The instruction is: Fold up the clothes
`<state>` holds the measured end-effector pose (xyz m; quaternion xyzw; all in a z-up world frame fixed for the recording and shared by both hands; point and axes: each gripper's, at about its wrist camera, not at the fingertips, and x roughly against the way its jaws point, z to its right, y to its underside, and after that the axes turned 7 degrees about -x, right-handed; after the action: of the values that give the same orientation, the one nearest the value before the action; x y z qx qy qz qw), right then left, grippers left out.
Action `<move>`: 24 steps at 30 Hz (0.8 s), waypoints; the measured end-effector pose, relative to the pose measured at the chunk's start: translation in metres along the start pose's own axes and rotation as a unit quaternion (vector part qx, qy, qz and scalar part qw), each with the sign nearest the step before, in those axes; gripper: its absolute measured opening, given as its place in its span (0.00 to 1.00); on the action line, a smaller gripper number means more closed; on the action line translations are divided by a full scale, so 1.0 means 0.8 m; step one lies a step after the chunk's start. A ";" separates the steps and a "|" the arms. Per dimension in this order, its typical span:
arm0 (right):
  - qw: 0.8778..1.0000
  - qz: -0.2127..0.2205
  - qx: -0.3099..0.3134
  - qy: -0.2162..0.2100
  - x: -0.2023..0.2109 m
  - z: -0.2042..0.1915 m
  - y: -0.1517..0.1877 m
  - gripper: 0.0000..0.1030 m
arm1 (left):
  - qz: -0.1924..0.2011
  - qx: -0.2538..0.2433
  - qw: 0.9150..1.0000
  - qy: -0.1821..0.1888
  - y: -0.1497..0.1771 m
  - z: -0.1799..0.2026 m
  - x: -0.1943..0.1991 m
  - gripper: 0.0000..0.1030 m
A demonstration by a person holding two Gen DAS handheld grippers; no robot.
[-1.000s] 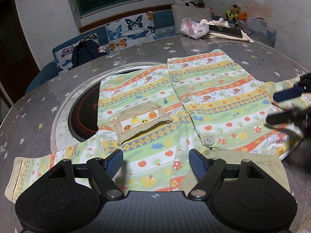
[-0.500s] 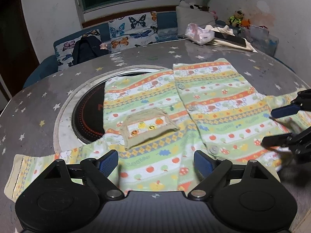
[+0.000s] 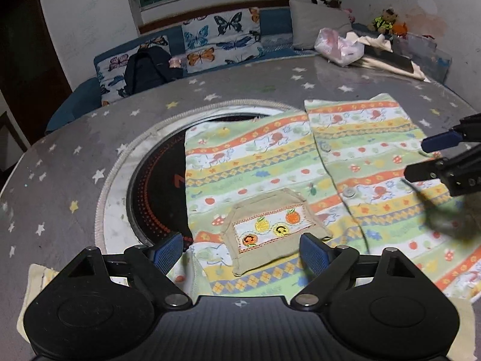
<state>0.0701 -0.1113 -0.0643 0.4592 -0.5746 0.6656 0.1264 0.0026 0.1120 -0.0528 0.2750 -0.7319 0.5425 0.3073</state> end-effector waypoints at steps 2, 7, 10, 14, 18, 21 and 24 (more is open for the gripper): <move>1.000 -0.001 0.001 0.002 -0.006 0.000 -0.002 0.61 | -0.009 -0.001 1.000 0.000 0.003 0.000 -0.007 0.85; 1.000 0.002 0.021 -0.010 0.004 -0.014 0.000 0.61 | -0.002 0.007 1.000 0.003 0.007 0.000 -0.001 0.85; 0.999 0.002 0.045 -0.025 0.019 -0.031 0.011 0.61 | 0.008 0.001 1.000 0.006 0.008 0.007 0.010 0.85; 0.997 0.000 0.061 -0.051 0.036 -0.054 0.031 0.61 | 0.016 -0.011 1.000 0.009 0.014 0.020 0.019 0.85; 0.995 -0.005 0.079 -0.056 0.043 -0.074 0.056 0.61 | 0.013 -0.018 1.000 0.008 0.023 0.031 0.019 0.85; 0.996 -0.005 0.075 -0.056 0.048 -0.077 0.068 0.62 | 0.011 -0.014 1.000 0.006 0.022 0.032 0.021 0.86; 0.997 0.009 0.061 -0.052 0.064 -0.070 0.071 0.63 | 0.015 -0.011 1.000 0.004 0.022 0.032 0.027 0.89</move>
<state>-0.0236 -0.0979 -0.0578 0.4945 -0.5429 0.6759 0.0622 -0.0284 0.0903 -0.0534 0.2580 -0.7405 0.5404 0.3052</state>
